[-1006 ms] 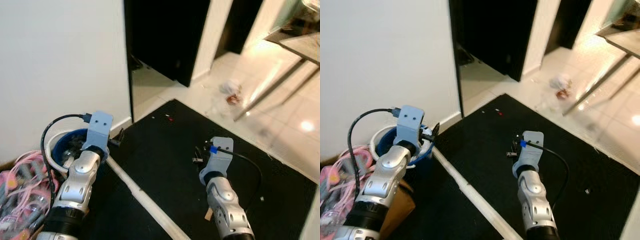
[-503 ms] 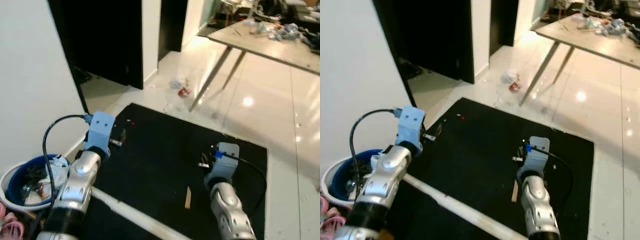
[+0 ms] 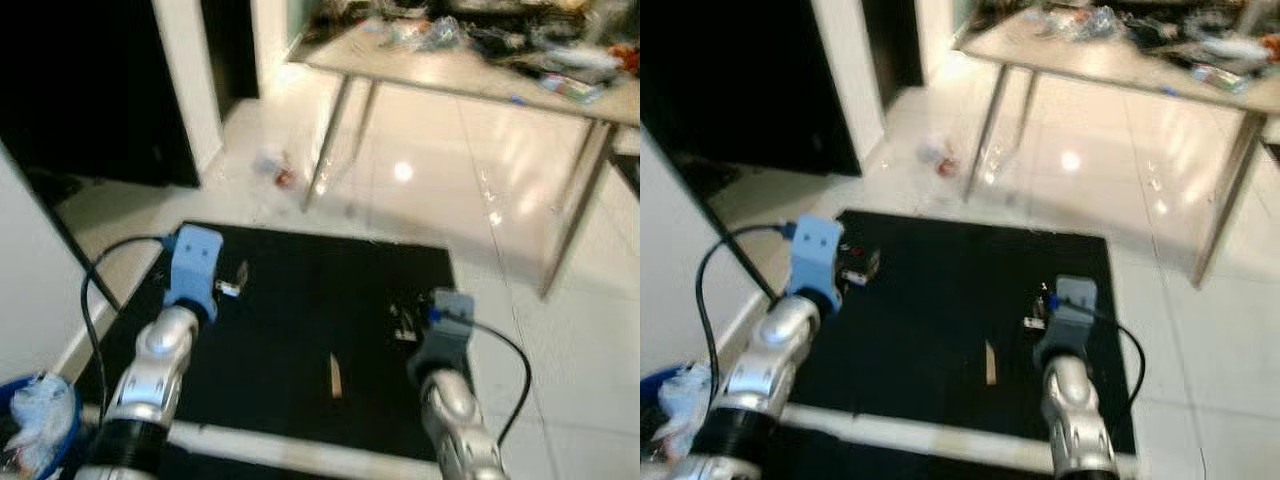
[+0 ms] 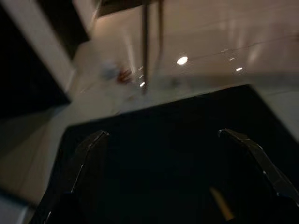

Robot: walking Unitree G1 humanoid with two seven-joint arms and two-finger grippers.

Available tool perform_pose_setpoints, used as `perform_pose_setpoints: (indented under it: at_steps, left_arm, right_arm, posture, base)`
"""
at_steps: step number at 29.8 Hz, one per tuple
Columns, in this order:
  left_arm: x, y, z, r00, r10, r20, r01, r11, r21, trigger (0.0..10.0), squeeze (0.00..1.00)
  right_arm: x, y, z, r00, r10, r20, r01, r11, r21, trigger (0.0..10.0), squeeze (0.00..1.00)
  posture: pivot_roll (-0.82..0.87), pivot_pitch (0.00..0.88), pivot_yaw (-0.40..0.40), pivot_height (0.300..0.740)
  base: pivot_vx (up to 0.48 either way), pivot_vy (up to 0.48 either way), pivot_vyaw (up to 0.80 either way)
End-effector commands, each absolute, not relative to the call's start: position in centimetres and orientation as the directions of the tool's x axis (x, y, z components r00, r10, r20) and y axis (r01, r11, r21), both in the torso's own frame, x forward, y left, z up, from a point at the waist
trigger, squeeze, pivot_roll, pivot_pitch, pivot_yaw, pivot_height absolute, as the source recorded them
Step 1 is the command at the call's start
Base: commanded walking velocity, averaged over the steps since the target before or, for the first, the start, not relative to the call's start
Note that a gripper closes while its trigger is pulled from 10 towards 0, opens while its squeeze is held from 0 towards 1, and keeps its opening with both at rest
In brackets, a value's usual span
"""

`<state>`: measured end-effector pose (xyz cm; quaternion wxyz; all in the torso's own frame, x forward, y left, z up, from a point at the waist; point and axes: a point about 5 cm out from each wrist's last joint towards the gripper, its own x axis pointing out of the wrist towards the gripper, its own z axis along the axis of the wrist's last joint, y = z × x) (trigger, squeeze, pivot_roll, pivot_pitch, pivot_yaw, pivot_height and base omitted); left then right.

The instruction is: Picking trash to rubbish bin

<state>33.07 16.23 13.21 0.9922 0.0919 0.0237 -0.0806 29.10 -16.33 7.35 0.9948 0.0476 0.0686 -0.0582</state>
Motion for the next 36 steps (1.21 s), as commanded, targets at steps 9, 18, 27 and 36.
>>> perform_pose_setpoints:
  at_steps: [9, 18, 27, 36]
  left_arm:
    - [33.2, 16.4, 13.2, 0.988, -0.14, -0.06, 0.148, 0.974, 0.172, 10.0, 0.0]
    - [32.9, 15.6, 13.3, 0.977, -0.21, -0.045, 0.214, 0.966, 0.145, 10.0, 0.0]
    - [33.1, 16.5, 12.8, 0.983, -0.17, -0.063, 0.177, 0.975, 0.133, 10.0, 0.0]
    - [32.7, 16.8, 12.5, 0.984, -0.162, -0.068, 0.17, 0.976, 0.135, 10.0, 0.0]
  right_arm:
    - [28.8, -16.8, 7.3, 0.98, -0.141, -0.137, 0.154, 0.983, 0.096, 10.0, 0.0]
    - [28.7, -16.6, 7.2, 0.981, -0.129, -0.142, 0.138, 0.989, 0.054, 10.0, 0.0]
    - [28.8, -16.4, 6.0, 0.974, -0.079, -0.213, 0.085, 0.996, 0.018, 10.0, 0.0]
    - [28.6, -16.6, 5.5, 0.972, -0.072, -0.224, 0.077, 0.997, 0.013, 10.0, 0.0]
  posture:
    - [0.0, 0.064, 0.079, 0.74]
    - [0.0, 0.066, 0.076, 0.74]
    - [0.0, 0.075, 0.067, 0.74]
    - [0.0, 0.06, 0.057, 0.74]
  base:
    - [0.0, 0.0, -0.8]
    - [0.131, 0.0, -0.12]
    - [0.364, 0.0, 0.0]
    - [0.363, 0.0, 0.0]
